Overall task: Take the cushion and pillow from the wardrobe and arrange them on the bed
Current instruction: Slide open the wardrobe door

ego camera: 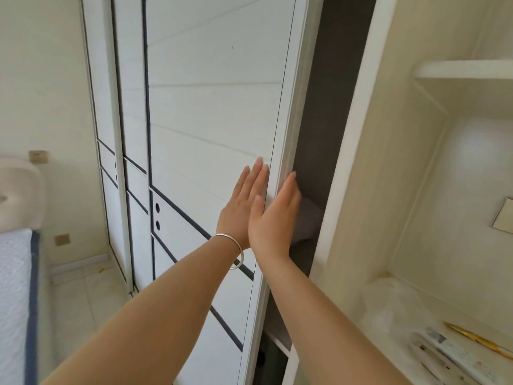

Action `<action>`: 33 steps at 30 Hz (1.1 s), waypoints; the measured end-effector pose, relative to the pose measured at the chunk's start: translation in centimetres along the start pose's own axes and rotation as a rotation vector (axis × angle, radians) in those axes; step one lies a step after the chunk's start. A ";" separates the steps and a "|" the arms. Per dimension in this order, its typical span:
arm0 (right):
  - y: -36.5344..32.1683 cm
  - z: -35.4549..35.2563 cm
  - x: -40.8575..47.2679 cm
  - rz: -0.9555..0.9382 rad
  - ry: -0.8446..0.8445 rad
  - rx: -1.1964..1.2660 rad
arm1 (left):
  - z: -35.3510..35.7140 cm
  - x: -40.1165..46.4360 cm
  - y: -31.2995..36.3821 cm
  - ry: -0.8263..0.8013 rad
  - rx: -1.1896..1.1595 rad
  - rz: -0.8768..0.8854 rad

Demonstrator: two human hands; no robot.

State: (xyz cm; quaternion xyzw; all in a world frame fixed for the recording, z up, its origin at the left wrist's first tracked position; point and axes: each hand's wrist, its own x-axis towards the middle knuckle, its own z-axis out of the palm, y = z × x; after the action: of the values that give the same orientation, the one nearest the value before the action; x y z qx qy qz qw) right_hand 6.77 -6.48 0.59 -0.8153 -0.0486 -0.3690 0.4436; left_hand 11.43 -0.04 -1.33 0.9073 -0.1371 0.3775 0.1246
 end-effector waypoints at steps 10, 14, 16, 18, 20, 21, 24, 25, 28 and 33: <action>-1.1 10.0 4.3 0.086 0.015 0.069 | 1.0 3.2 -8.9 0.206 0.113 0.132; -1.9 14.4 5.8 0.066 0.035 0.028 | 1.5 4.9 -12.9 0.190 0.205 0.094; -2.4 16.6 6.6 0.061 0.027 0.019 | 2.0 5.7 -15.1 0.123 0.104 0.083; -2.7 18.8 7.4 0.059 0.017 0.003 | 2.8 6.6 -17.4 0.001 -0.008 0.051; -3.0 20.8 8.2 0.069 0.016 -0.003 | 3.5 7.2 -19.4 -0.001 -0.081 0.022; -3.1 21.8 8.5 0.072 0.013 -0.001 | 3.9 7.6 -20.4 -0.004 -0.103 0.006; -3.6 24.5 9.6 0.085 -0.005 0.012 | 4.7 8.7 -23.0 -0.015 -0.128 -0.031; -3.7 25.3 9.9 0.095 -0.010 0.015 | 4.8 9.0 -23.8 -0.018 -0.134 -0.040; -4.1 27.5 10.7 0.099 -0.009 0.016 | 5.0 9.8 -25.6 -0.020 -0.150 -0.053; -4.3 30.9 11.9 0.078 -0.007 0.018 | 5.5 11.0 -28.5 -0.018 -0.133 -0.070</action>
State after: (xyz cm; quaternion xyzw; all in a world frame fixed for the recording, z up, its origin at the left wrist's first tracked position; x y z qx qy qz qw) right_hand 30.84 16.63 0.91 -0.8138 -0.0218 -0.3481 0.4648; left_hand 32.21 22.96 -0.69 0.9046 -0.1312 0.3548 0.1965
